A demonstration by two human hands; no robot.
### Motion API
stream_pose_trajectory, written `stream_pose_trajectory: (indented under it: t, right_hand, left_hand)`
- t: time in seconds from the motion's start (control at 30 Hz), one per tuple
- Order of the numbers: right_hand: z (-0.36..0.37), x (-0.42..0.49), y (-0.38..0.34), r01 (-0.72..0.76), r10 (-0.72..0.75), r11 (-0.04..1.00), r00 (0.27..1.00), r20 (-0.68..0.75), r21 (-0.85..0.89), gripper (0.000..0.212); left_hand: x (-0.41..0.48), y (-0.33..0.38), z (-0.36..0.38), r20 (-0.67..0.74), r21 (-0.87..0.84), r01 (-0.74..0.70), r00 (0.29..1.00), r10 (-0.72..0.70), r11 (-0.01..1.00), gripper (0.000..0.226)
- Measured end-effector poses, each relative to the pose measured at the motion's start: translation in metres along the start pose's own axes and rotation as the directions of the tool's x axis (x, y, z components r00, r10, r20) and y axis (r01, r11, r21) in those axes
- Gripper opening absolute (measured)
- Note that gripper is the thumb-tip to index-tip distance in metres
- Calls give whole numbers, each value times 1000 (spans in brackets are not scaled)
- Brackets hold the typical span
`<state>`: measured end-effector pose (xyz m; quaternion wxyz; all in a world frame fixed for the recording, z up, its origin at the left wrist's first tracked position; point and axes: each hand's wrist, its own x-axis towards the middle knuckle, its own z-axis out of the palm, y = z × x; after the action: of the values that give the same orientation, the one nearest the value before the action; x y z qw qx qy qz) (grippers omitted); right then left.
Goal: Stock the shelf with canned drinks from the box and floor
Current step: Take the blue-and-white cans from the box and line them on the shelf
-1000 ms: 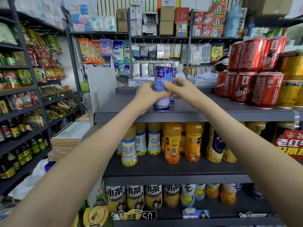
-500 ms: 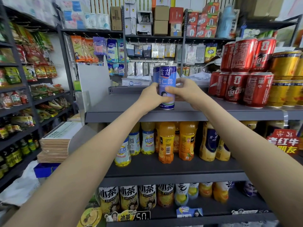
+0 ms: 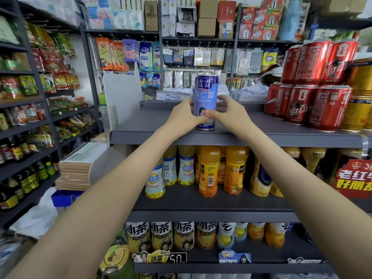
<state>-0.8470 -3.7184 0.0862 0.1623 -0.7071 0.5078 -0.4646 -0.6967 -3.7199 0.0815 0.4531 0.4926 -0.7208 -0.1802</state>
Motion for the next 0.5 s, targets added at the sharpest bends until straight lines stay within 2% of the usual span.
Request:
stream_pose_trajectory:
  t: [0.1, 0.2, 0.3, 0.43, 0.5]
  right_hand:
    - [12, -35, -5, 190, -204, 978, 953, -225, -85, 60]
    - [40, -80, -9, 386, -390, 920, 883, -261, -66, 42]
    - [87, -128, -11, 451, -448, 892, 891, -81, 26, 34]
    - [161, -177, -5, 414, -433, 901, 869, 239, 129, 34]
    - [197, -198, -7, 383, -423, 906, 842, 337, 180, 35]
  left_hand:
    - [-34, 0, -9, -183, 96, -107, 975, 123, 990, 60]
    - [-93, -14, -15, -332, 149, -248, 899, 285, 957, 45]
    - [-162, -45, -23, -375, 203, -234, 878, 296, 951, 35]
    - [-248, -104, -45, -346, 286, 14, 934, 90, 958, 33]
    - [-292, -134, -63, -335, 296, 147, 941, -42, 944, 33]
